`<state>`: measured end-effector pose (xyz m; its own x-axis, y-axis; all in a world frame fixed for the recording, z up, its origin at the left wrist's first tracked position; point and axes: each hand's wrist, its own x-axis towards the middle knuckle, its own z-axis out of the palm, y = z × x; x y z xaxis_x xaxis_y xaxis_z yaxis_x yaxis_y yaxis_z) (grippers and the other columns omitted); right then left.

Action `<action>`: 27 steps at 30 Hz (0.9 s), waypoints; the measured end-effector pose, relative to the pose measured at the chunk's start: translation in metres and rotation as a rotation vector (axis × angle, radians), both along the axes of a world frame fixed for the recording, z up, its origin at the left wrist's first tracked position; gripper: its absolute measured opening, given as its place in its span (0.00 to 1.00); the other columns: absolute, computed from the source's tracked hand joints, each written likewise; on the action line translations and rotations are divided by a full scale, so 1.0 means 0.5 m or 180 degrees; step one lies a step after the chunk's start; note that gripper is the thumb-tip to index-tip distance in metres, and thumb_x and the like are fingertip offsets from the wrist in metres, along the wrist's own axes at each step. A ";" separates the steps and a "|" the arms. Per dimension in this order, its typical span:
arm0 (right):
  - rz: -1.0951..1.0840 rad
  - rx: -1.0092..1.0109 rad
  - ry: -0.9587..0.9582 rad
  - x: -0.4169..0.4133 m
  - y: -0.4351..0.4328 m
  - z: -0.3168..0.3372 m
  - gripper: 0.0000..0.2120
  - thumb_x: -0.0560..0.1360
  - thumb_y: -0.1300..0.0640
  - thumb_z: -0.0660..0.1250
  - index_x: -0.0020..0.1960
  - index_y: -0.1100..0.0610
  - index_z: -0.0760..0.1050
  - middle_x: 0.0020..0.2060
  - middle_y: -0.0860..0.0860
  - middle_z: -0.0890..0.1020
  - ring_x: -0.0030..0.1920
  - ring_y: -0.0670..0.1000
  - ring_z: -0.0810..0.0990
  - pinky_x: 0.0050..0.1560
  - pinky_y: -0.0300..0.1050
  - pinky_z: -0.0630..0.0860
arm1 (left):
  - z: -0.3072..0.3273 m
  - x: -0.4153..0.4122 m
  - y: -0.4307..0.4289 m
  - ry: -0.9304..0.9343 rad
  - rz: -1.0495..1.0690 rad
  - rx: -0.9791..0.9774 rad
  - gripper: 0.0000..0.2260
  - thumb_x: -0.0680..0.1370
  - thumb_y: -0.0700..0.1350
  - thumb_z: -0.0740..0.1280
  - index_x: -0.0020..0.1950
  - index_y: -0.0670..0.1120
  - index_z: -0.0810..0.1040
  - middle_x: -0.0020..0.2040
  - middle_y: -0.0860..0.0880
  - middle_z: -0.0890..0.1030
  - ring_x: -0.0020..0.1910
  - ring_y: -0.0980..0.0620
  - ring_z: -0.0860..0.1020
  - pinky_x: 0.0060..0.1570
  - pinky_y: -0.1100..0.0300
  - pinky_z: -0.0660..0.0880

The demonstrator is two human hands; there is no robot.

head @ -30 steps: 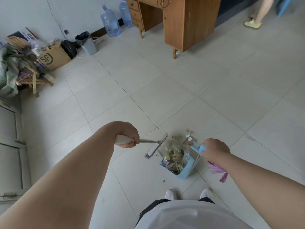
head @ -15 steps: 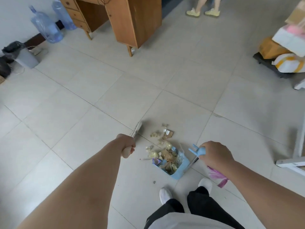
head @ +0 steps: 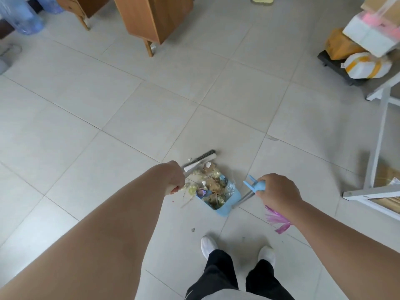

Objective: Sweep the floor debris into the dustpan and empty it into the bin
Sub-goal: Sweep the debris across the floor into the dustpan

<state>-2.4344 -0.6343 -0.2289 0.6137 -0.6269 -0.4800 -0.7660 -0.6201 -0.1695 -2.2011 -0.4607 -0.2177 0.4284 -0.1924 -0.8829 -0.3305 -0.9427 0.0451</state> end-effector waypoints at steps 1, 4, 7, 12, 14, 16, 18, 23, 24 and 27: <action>0.0001 0.0012 -0.0012 0.008 -0.001 -0.002 0.09 0.73 0.51 0.69 0.52 0.52 0.80 0.41 0.49 0.81 0.43 0.54 0.80 0.41 0.42 0.73 | 0.011 0.000 0.004 0.0084 -0.0058 0.0021 0.02 0.70 0.36 0.66 0.40 0.39 0.78 0.32 0.43 0.78 0.32 0.44 0.76 0.39 0.58 0.74; 0.0003 0.0050 -0.0063 0.031 -0.003 -0.008 0.08 0.73 0.55 0.68 0.51 0.54 0.80 0.38 0.49 0.80 0.41 0.54 0.79 0.40 0.42 0.73 | 0.046 -0.019 0.027 0.0361 -0.0106 0.0117 0.07 0.70 0.37 0.65 0.46 0.39 0.79 0.33 0.42 0.78 0.31 0.45 0.75 0.35 0.61 0.73; -0.0002 0.0082 -0.0042 0.044 -0.013 -0.009 0.06 0.72 0.57 0.67 0.48 0.56 0.79 0.35 0.49 0.77 0.40 0.54 0.78 0.38 0.41 0.71 | 0.067 -0.063 0.064 0.0159 -0.0026 0.0029 0.07 0.75 0.38 0.65 0.51 0.44 0.78 0.41 0.46 0.79 0.32 0.50 0.76 0.29 0.65 0.73; 0.0010 0.0171 -0.0104 0.042 -0.040 -0.001 0.02 0.73 0.59 0.65 0.42 0.57 0.74 0.35 0.52 0.77 0.40 0.57 0.77 0.38 0.41 0.69 | 0.131 -0.125 0.113 0.0288 0.0262 -0.0120 0.16 0.75 0.35 0.64 0.62 0.44 0.77 0.36 0.44 0.77 0.30 0.48 0.74 0.27 0.63 0.71; 0.0068 0.0203 -0.0131 0.035 -0.048 0.001 0.01 0.72 0.58 0.65 0.43 0.56 0.74 0.36 0.52 0.77 0.41 0.58 0.77 0.39 0.41 0.69 | 0.155 -0.136 0.126 0.0253 0.0444 -0.0190 0.20 0.74 0.35 0.64 0.66 0.42 0.76 0.36 0.43 0.77 0.28 0.49 0.72 0.27 0.63 0.71; 0.0174 0.0221 -0.0140 0.026 -0.054 0.003 0.01 0.72 0.59 0.66 0.43 0.56 0.75 0.35 0.51 0.77 0.40 0.57 0.78 0.38 0.41 0.69 | 0.170 -0.144 0.137 0.0179 0.0641 -0.0255 0.20 0.73 0.35 0.64 0.65 0.43 0.76 0.36 0.44 0.77 0.27 0.49 0.73 0.26 0.64 0.71; 0.0282 0.0211 -0.0129 0.015 -0.060 0.006 0.01 0.72 0.60 0.66 0.43 0.56 0.76 0.33 0.50 0.76 0.39 0.56 0.77 0.36 0.40 0.68 | 0.180 -0.149 0.140 0.0097 0.0807 -0.0303 0.20 0.73 0.36 0.65 0.64 0.44 0.77 0.35 0.44 0.78 0.26 0.50 0.73 0.25 0.65 0.71; 0.0464 0.0205 -0.0138 -0.008 -0.072 0.017 0.02 0.70 0.60 0.66 0.41 0.56 0.77 0.32 0.49 0.76 0.36 0.53 0.76 0.31 0.39 0.66 | 0.172 -0.139 0.114 -0.0128 0.0985 -0.0327 0.18 0.75 0.35 0.64 0.65 0.41 0.77 0.35 0.43 0.78 0.28 0.48 0.74 0.29 0.62 0.72; 0.0491 0.0208 -0.0125 -0.011 -0.073 0.019 0.03 0.69 0.60 0.65 0.41 0.55 0.77 0.32 0.49 0.77 0.35 0.53 0.76 0.31 0.39 0.66 | 0.164 -0.134 0.106 -0.0171 0.0945 -0.0308 0.18 0.75 0.35 0.64 0.65 0.40 0.77 0.36 0.43 0.79 0.30 0.47 0.74 0.32 0.61 0.72; 0.0539 0.0219 -0.0032 -0.018 -0.073 0.027 0.06 0.70 0.61 0.64 0.35 0.54 0.72 0.30 0.49 0.74 0.33 0.52 0.72 0.29 0.39 0.64 | 0.117 -0.109 0.089 -0.0224 0.1029 -0.0218 0.15 0.74 0.33 0.64 0.60 0.36 0.77 0.34 0.41 0.78 0.27 0.46 0.74 0.31 0.60 0.71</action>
<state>-2.4434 -0.6708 -0.2155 0.7126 -0.4802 -0.5115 -0.6498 -0.7267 -0.2230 -2.2555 -0.4164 -0.1594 0.5363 -0.0945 -0.8387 -0.0195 -0.9948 0.0996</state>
